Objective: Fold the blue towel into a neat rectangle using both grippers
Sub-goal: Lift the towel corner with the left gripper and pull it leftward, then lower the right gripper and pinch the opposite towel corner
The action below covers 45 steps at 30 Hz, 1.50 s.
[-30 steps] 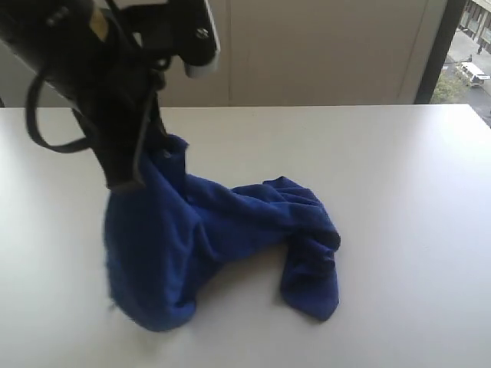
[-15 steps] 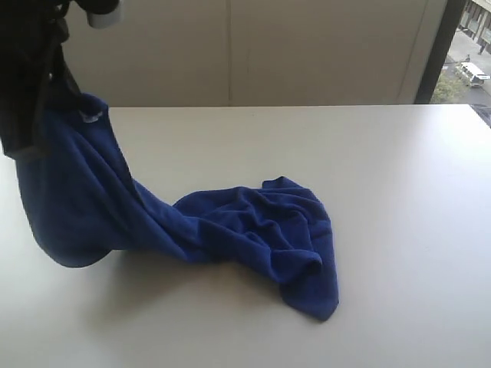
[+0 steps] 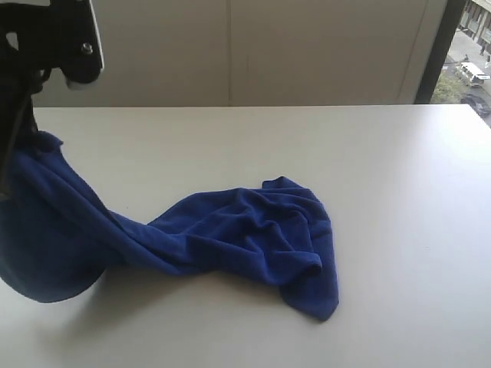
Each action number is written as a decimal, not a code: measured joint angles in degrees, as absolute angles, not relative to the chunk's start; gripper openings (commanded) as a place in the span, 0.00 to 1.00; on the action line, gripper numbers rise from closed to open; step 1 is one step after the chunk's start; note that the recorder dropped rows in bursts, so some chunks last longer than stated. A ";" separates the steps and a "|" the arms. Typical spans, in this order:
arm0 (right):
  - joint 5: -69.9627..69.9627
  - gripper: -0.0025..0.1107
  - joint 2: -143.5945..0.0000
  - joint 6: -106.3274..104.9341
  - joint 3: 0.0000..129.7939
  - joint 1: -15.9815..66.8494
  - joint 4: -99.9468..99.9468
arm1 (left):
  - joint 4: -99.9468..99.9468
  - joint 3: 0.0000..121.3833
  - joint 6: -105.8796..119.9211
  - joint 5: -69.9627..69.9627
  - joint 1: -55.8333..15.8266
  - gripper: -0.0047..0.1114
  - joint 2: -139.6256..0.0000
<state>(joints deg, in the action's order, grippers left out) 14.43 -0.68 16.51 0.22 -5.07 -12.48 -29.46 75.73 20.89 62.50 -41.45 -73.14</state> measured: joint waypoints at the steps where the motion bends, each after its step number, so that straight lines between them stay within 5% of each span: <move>1: 11.72 0.02 -0.68 17.24 0.22 -5.07 -11.18 | -30.24 74.89 20.48 61.99 -41.45 0.04 -73.14; 14: -27.17 0.02 -0.58 23.42 0.22 -5.07 -8.78 | -32.16 72.08 19.30 59.22 -41.45 0.04 -73.14; 24: 11.31 0.02 -23.23 25.74 14.99 -3.12 -5.60 | -32.21 72.08 18.57 58.27 -41.45 0.04 -73.14; 34: 55.15 0.02 -70.35 -33.82 45.89 5.98 29.37 | -30.81 72.08 18.57 57.84 -41.45 0.04 -73.14; 39: 58.01 0.07 -85.42 -46.93 51.48 10.27 31.09 | -30.58 72.08 18.46 57.75 -41.45 0.04 -73.14; 45: 53.26 0.27 -94.86 -51.61 53.53 15.52 29.07 | -30.47 72.08 18.46 57.71 -41.45 0.04 -73.14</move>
<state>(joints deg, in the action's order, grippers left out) 53.26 -94.86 -51.61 53.53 15.52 29.07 -30.47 72.08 18.46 57.71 -41.45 -73.14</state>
